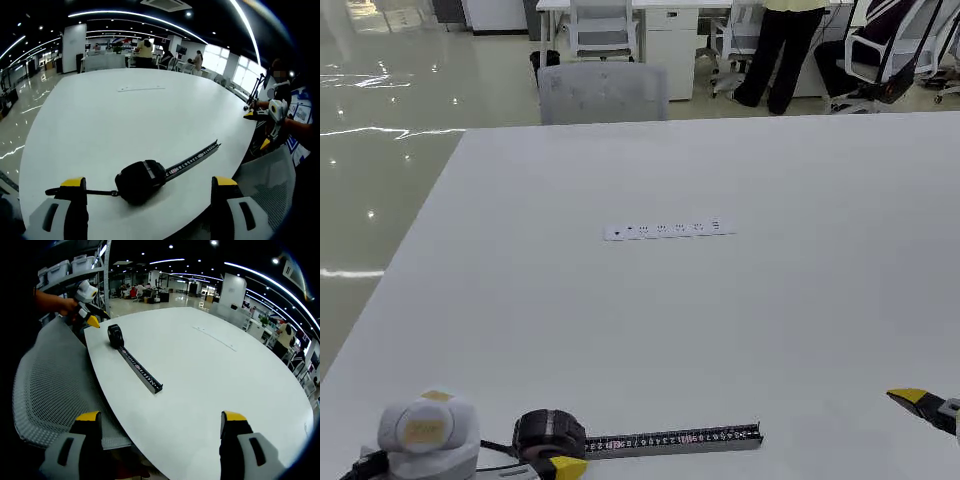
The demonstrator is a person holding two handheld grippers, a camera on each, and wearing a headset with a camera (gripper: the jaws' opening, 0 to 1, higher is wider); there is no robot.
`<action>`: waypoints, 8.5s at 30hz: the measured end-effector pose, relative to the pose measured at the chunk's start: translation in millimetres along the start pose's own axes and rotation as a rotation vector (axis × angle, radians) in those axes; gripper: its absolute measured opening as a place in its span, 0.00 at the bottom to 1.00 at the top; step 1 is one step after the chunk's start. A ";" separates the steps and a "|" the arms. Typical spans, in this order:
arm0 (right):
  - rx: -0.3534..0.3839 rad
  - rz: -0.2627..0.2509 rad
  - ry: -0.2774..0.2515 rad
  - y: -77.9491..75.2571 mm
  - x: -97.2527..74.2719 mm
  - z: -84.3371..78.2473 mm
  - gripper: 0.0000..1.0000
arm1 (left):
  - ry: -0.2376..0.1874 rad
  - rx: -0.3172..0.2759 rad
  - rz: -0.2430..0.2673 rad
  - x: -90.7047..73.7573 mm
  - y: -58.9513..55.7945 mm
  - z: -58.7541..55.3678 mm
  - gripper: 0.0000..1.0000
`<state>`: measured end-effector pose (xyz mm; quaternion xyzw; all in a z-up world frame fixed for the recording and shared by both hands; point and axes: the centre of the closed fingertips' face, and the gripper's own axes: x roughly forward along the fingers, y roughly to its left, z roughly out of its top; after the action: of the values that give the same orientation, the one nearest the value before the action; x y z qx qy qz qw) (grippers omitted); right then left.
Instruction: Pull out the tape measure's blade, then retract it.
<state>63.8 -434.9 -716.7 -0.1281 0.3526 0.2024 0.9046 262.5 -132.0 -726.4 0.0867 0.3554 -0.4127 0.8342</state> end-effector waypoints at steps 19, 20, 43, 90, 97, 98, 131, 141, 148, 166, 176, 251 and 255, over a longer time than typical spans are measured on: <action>-0.239 0.180 0.129 11.5 39.8 29.7 0.99 | -0.123 -0.066 0.185 27.7 6.3 9.8 1.00; -0.244 0.188 0.132 11.5 42.7 31.4 0.99 | -0.126 -0.078 0.189 27.2 6.6 9.5 1.00; -0.497 0.404 0.266 15.2 118.3 32.2 0.75 | -0.131 -0.071 0.144 36.2 -4.4 -2.6 1.00; -0.438 0.363 0.352 9.9 148.8 -1.3 0.14 | -0.120 -0.178 0.132 45.3 -2.1 -9.0 0.81; -0.435 0.394 0.399 17.3 144.8 -3.8 0.14 | -0.096 -0.143 0.187 46.4 4.2 -11.6 0.71; -0.429 0.391 0.400 17.0 144.5 -3.5 0.14 | -0.085 -0.132 0.204 46.4 6.9 -13.5 0.69; -0.376 0.392 0.406 15.3 148.5 -3.4 0.14 | 0.013 -0.173 0.264 52.6 19.8 -28.8 0.58; -0.332 0.410 0.378 16.1 148.1 -1.6 0.14 | -0.008 -0.171 0.241 53.6 21.9 -28.1 0.57; -0.350 0.407 0.360 16.5 148.7 -1.8 0.14 | -0.006 -0.184 0.226 54.2 21.7 -28.1 0.57; -0.303 0.409 0.332 24.9 156.8 6.3 0.14 | 0.010 -0.187 0.186 54.6 20.2 -29.3 0.57; -0.303 0.399 0.336 26.8 158.5 7.7 0.14 | 0.014 -0.200 0.191 55.3 20.6 -29.3 0.58; -0.310 0.451 0.243 67.5 198.8 48.1 0.14 | 0.038 -0.229 0.073 54.7 17.4 -28.4 0.53; -0.324 0.459 0.237 70.2 200.5 51.8 0.14 | 0.038 -0.231 0.070 54.7 17.7 -28.4 0.53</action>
<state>196.4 -298.1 -824.0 -0.2105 0.4386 0.4385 0.7556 283.2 -142.4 -786.2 0.0102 0.4132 -0.3379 0.8456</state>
